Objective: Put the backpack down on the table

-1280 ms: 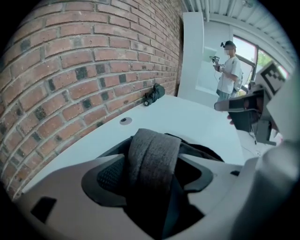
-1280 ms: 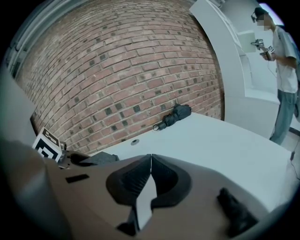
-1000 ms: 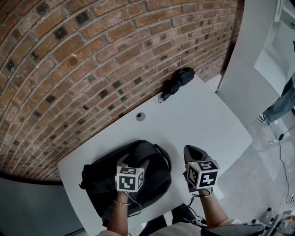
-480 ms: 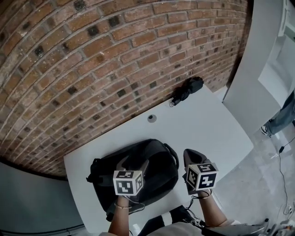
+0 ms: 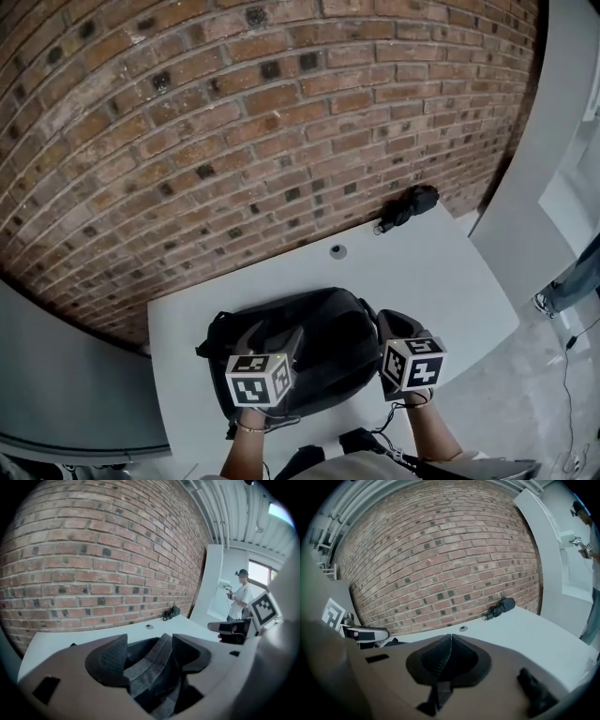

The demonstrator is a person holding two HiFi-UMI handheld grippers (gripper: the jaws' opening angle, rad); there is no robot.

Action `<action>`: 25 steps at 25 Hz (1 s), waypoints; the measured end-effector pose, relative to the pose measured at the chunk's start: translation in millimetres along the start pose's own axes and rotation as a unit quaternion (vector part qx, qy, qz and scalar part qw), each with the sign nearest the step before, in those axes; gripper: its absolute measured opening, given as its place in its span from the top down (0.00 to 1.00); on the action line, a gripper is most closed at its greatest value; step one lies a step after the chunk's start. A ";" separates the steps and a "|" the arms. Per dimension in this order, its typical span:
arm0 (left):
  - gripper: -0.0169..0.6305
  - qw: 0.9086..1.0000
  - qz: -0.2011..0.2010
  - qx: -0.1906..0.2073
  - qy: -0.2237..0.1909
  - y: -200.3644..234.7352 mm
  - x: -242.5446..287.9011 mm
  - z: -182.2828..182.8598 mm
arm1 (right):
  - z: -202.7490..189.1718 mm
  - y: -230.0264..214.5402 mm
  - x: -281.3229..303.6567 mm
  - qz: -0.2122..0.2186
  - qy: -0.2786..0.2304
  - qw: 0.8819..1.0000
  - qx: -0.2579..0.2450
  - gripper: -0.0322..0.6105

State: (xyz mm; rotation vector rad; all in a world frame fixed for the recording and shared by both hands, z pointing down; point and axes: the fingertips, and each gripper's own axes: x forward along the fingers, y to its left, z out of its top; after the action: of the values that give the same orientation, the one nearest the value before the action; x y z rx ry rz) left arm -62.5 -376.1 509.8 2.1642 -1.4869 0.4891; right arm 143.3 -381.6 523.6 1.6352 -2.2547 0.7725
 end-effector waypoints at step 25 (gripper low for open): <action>0.95 0.986 0.068 -0.103 -0.114 141.2 -179.9 -12.0 | -9.1 165.3 -27.5 0.010 -0.027 0.998 -0.060 0.90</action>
State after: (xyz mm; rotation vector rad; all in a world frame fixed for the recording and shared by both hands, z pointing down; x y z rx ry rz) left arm -258.0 -273.9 448.6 2.0180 -1.7317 0.1260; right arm -2.9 -316.6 473.0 1.5994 -2.3079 0.5925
